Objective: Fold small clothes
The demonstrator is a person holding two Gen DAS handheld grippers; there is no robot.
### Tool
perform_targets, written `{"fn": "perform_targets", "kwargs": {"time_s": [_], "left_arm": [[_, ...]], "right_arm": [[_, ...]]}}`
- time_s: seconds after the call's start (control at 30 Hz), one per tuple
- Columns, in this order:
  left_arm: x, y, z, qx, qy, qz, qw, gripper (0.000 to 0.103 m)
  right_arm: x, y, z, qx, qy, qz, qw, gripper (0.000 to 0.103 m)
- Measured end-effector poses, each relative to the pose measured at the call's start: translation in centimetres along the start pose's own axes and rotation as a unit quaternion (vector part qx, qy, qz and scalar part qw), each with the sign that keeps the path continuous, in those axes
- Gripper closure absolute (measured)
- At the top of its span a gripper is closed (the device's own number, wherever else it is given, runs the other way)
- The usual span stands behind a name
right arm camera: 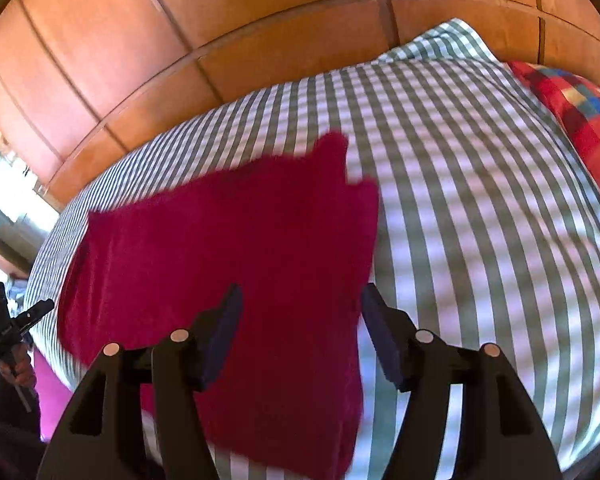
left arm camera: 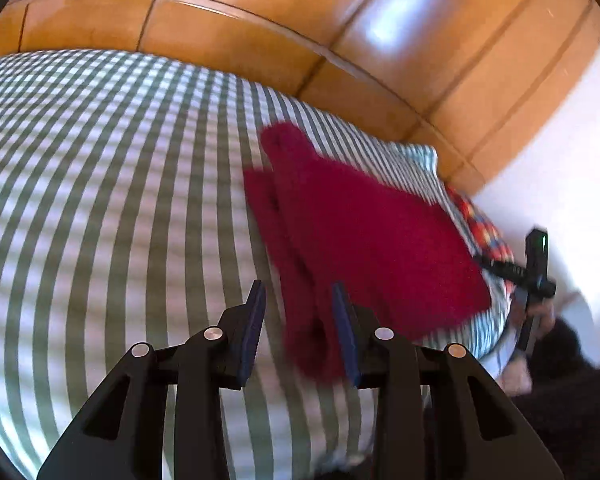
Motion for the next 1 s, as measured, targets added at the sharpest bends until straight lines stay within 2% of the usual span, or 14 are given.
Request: {"fn": "perform_targets", "kwargs": {"time_s": [0.1,0.17,0.23,0.3,0.33,0.37,0.4,0.43,0.47,0.53,0.67,0.73,0.83,1.0], "left_arm": [[0.2,1.0,3.4,0.01,-0.02,0.007,0.9997,0.07],[1.0,1.4,4.6,0.019,-0.029,0.005,0.9994,0.06],[1.8,2.1,4.8,0.029,-0.027,0.014,0.9991,0.058],[2.7,2.1,4.8,0.048,-0.031,0.0,0.9984,0.058],[3.1,1.8,4.7,0.052,-0.031,-0.009,0.9981,0.058],[3.4,1.7,4.7,0.054,-0.033,-0.01,0.9979,0.071],[3.6,1.7,4.8,0.058,-0.037,-0.009,0.9976,0.082],[3.7,1.8,4.7,0.069,-0.041,-0.013,0.9967,0.088],[3.5,1.9,4.4,0.079,-0.041,-0.016,0.9959,0.093],[2.3,2.7,3.7,0.106,-0.036,-0.018,0.9936,0.095],[-0.5,3.1,2.4,0.139,-0.027,-0.024,0.9896,0.096],[-0.3,2.5,3.3,0.13,-0.042,-0.024,0.9902,0.096],[1.9,0.7,6.8,0.105,-0.09,-0.032,0.9899,0.096],[0.4,0.0,7.0,0.021,-0.041,0.016,0.9988,0.095]], "right_arm": [[-1.3,-0.1,3.3,-0.002,-0.015,-0.012,1.0,0.04],[-1.6,0.0,4.8,0.0,-0.02,-0.017,1.0,0.04],[-1.5,0.2,5.7,0.005,-0.026,-0.015,1.0,0.039],[-0.9,0.3,6.5,0.003,-0.033,-0.01,0.999,0.04],[-0.6,0.1,6.8,-0.001,-0.036,-0.004,0.999,0.045],[-0.4,0.1,6.8,-0.005,-0.039,0.003,0.999,0.051],[-0.1,0.2,6.8,-0.01,-0.042,0.012,0.999,0.064],[0.0,0.0,6.8,-0.014,-0.043,0.017,0.999,0.074],[-0.3,-0.3,6.7,-0.023,-0.039,0.021,0.999,0.079],[-1.6,-0.8,6.1,-0.041,-0.022,0.03,0.998,0.09],[-5.3,-0.4,4.7,-0.051,0.022,0.02,0.998,0.092],[-4.3,0.2,5.6,-0.047,0.003,0.025,0.999,0.093],[-0.9,0.6,8.2,-0.054,-0.039,0.048,0.997,0.093],[-0.9,0.9,8.6,-0.037,-0.038,0.033,0.998,0.091]]}}
Point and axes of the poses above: each gripper's, at about its wrist camera, not at the fingertips, and x roughly the way its jaws point, y to its right, z to its underside, the point moved 8 cm from there along x, roughly the way its jaws point, and after that the axes turned 13 degrees about z, right-handed, at the moved point
